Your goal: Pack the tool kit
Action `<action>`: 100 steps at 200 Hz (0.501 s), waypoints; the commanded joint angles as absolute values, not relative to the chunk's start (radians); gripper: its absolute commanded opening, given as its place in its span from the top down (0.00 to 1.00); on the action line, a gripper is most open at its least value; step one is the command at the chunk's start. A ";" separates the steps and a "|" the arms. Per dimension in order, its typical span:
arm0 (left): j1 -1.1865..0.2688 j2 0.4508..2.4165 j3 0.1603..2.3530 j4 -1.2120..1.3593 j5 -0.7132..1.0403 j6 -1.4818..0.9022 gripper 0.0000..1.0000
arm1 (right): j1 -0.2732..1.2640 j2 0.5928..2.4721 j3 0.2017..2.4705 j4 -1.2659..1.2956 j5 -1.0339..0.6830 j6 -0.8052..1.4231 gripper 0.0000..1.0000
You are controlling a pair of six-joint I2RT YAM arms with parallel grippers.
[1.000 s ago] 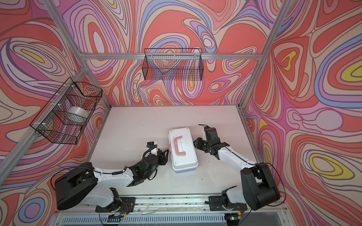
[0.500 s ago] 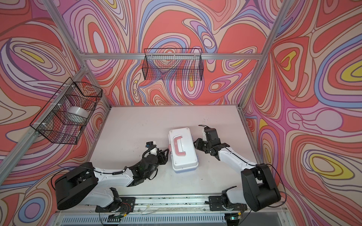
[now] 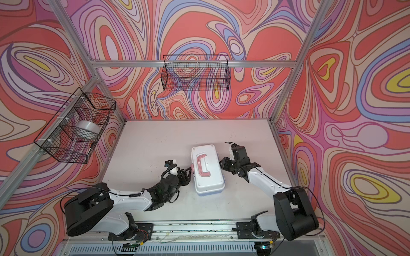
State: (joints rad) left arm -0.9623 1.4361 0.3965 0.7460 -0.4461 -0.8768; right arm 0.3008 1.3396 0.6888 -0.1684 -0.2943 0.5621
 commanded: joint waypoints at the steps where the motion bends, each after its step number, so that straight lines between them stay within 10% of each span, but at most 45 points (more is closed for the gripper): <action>1: -0.970 1.456 0.413 0.780 -0.393 -0.902 0.47 | 0.311 1.315 0.672 -0.165 -0.324 0.550 0.66; 100: -0.970 1.497 0.393 0.855 -0.375 -0.933 0.53 | 0.311 1.314 0.658 -0.167 -0.316 0.538 0.66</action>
State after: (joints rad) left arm -0.9680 1.4769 0.3985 0.7948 -0.3828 -0.9180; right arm 0.3016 1.3293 0.6769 -0.1688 -0.2958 0.5583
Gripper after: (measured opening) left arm 0.477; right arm 0.343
